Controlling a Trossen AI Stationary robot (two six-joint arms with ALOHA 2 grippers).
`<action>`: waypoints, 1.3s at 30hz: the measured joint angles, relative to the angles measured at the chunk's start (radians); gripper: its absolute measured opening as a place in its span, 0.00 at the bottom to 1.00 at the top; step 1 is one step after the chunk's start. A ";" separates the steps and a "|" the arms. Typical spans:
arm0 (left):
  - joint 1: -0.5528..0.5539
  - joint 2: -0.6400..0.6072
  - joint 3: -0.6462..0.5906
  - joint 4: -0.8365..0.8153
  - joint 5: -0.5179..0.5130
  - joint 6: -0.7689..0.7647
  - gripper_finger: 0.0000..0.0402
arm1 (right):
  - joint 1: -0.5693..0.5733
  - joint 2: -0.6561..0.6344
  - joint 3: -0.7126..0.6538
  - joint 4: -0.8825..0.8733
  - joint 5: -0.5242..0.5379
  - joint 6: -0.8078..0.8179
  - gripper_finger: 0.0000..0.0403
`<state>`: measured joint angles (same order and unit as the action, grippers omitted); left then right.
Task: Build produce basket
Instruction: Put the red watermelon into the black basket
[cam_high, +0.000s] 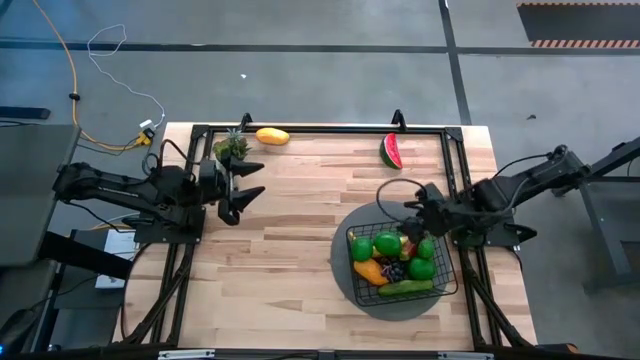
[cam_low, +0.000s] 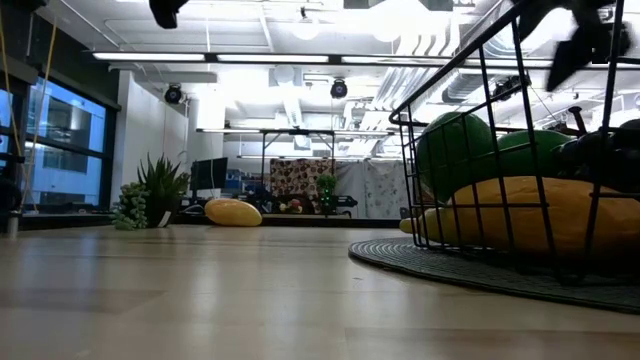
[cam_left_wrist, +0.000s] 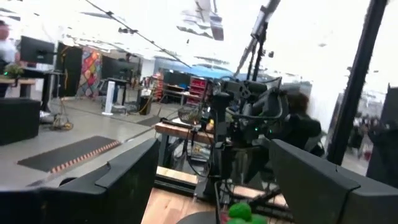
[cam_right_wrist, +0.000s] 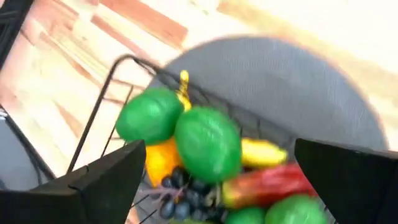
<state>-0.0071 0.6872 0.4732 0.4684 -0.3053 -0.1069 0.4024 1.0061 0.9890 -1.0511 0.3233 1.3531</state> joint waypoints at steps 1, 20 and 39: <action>0.000 -0.002 0.000 0.000 -0.010 -0.014 0.74 | -0.028 0.000 0.010 0.001 0.000 -0.058 0.97; 0.000 0.014 0.001 -0.031 -0.178 -0.085 0.74 | -0.624 -0.122 -0.205 0.492 -0.291 -1.135 0.97; 0.020 0.055 0.116 -0.233 -0.139 0.117 0.74 | -0.643 -0.135 -0.302 1.026 -0.305 -1.215 0.97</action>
<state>0.0133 0.7418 0.5891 0.2359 -0.4442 0.0101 -0.2409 0.8707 0.6868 -0.0247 0.0181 0.1385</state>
